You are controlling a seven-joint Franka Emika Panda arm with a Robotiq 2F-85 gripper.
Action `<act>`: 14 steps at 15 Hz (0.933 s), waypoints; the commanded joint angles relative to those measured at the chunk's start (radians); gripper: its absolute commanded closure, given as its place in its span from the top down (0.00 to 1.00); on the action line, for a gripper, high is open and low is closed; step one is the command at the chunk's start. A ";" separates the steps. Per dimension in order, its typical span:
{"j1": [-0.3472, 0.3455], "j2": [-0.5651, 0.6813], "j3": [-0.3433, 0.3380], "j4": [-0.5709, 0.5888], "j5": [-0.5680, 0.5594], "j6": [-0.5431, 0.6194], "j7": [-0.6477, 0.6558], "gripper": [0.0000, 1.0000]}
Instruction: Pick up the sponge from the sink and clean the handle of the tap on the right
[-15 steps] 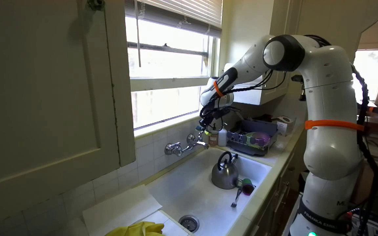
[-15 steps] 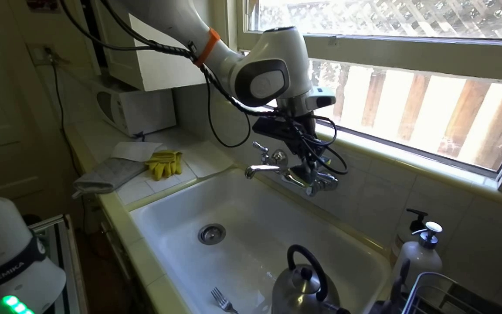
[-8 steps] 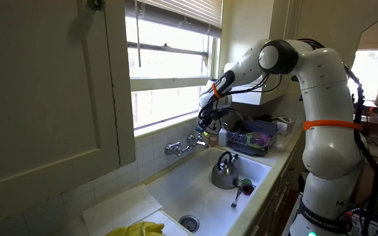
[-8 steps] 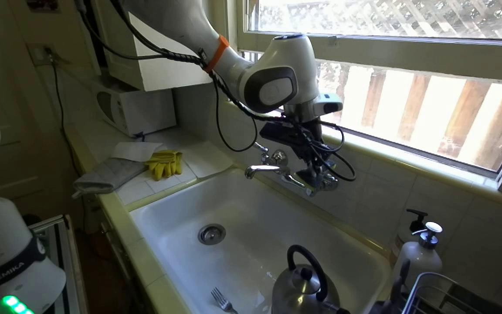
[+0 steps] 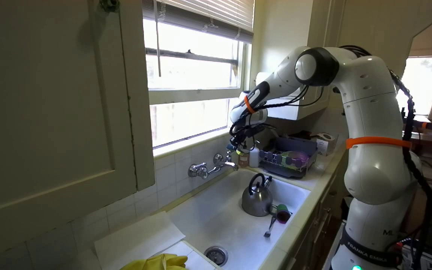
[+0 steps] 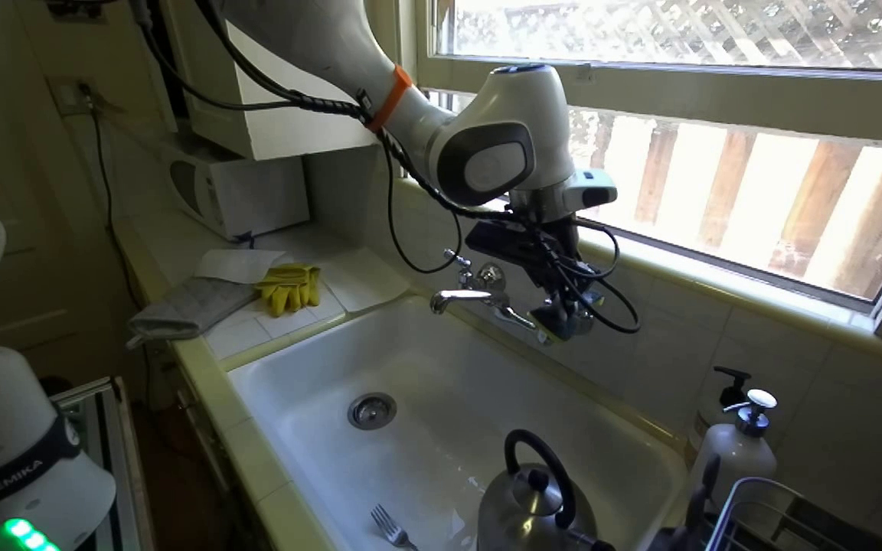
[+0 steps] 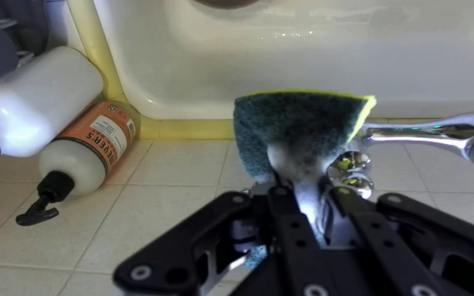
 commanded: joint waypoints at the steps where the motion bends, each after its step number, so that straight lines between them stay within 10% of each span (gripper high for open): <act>1: 0.002 0.018 0.025 0.020 0.000 -0.001 -0.015 0.04; 14: -0.005 0.024 -0.001 0.025 -0.026 -0.006 0.001 0.04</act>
